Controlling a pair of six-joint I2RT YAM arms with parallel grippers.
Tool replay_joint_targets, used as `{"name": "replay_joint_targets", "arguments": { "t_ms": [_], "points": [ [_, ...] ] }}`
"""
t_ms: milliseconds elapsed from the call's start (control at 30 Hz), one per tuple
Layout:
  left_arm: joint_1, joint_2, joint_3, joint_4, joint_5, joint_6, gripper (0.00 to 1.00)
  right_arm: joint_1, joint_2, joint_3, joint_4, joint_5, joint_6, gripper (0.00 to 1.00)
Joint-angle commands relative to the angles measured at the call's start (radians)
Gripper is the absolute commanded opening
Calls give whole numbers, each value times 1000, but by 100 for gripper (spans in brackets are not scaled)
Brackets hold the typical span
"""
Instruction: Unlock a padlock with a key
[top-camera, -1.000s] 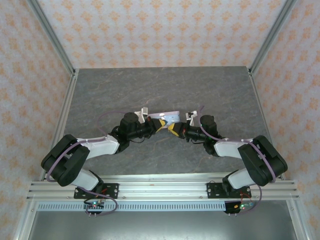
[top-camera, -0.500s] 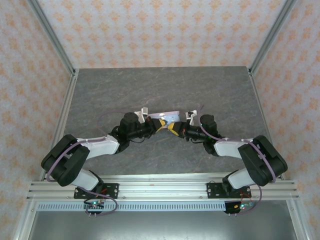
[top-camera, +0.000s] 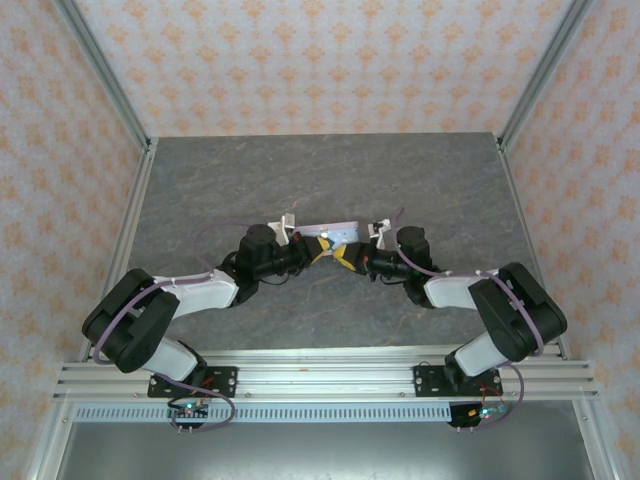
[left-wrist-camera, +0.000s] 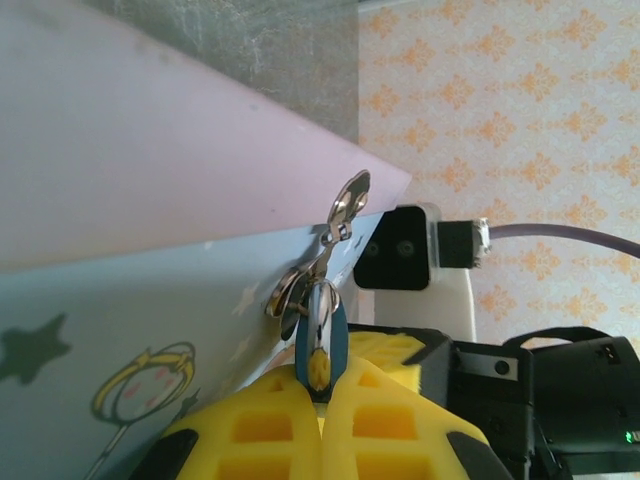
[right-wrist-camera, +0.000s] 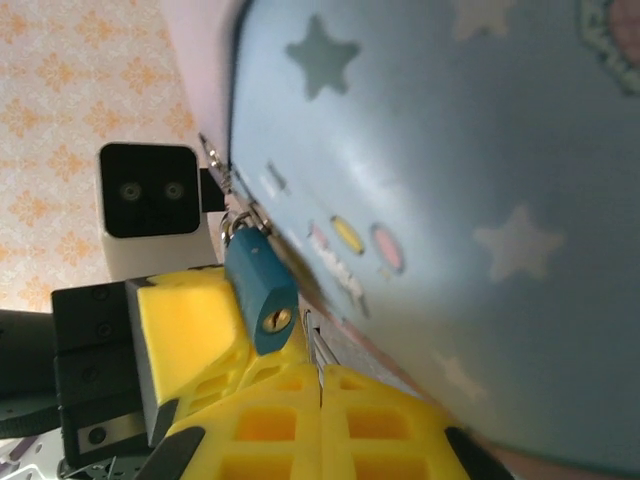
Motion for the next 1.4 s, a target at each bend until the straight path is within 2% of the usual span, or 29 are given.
{"name": "replay_joint_targets", "arguments": {
  "t_ms": [0,433,1367],
  "points": [
    [-1,-21,2,54,26,18,0,-2,16,32,75,-19,-6,0],
    [0,-12,0,48,14,18,0,-23,-53,7,-24,-30,-47,0],
    [-1,2,-1,58,12,15,0,-28,-80,43,-70,-37,-54,0]
  ]
}}
